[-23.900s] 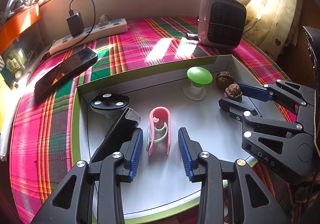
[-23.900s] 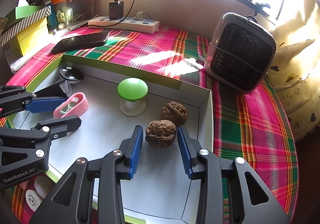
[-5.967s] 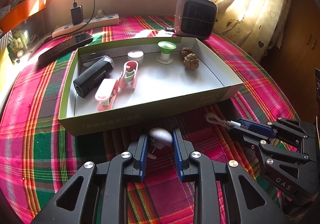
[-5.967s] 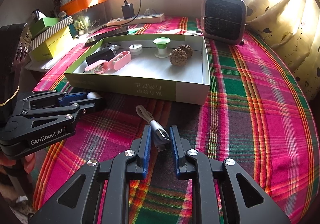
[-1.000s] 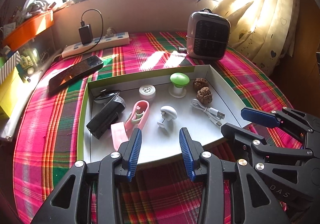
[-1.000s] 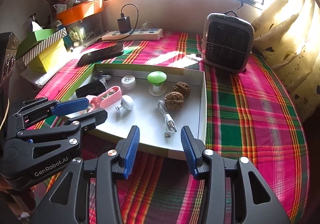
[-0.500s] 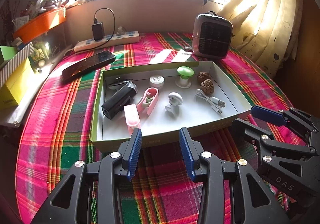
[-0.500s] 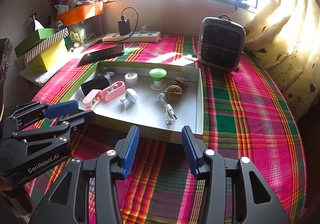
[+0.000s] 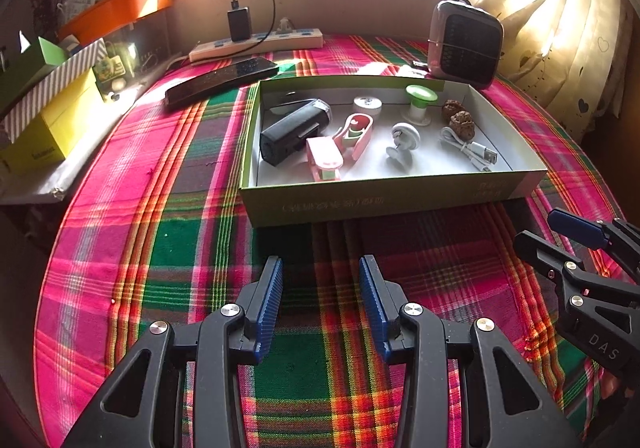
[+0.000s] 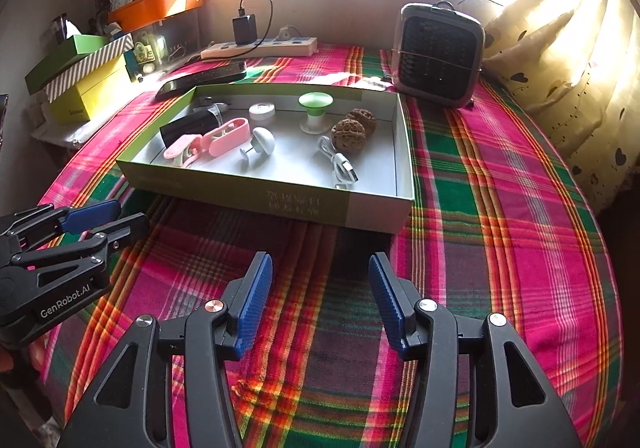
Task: Organize objects
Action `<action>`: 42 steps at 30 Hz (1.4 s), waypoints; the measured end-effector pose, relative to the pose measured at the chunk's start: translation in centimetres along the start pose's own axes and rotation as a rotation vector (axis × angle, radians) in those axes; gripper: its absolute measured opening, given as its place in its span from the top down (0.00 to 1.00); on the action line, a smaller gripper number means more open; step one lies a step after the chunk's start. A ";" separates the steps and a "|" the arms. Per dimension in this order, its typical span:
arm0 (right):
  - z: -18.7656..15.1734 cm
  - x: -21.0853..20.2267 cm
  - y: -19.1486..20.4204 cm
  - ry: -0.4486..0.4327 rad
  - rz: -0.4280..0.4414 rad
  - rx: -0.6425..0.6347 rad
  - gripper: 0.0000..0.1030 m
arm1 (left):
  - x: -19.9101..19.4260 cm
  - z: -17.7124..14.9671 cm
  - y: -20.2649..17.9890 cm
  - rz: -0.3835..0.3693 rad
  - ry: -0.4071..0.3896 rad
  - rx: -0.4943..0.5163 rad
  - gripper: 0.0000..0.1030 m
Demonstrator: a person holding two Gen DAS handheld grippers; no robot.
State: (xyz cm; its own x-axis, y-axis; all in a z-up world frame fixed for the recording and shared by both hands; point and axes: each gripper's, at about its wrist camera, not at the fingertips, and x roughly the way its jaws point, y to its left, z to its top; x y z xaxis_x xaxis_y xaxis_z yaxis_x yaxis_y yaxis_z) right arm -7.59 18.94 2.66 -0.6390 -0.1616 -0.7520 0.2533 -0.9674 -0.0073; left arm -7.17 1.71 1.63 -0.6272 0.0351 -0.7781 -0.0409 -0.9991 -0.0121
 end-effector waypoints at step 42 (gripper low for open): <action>-1.2 1.0 -1.5 0.062 -0.061 0.070 0.23 | 0.3 -1.0 0.1 0.045 -0.017 -0.040 0.58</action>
State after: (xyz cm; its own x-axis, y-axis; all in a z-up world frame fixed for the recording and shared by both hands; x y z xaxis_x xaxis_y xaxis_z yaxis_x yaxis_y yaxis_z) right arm -7.76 20.49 1.11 -0.6045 -0.0920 -0.7912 0.1629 -0.9866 -0.0097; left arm -6.52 1.57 0.78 -0.6405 -0.0102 -0.7679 0.0185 -0.9998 -0.0022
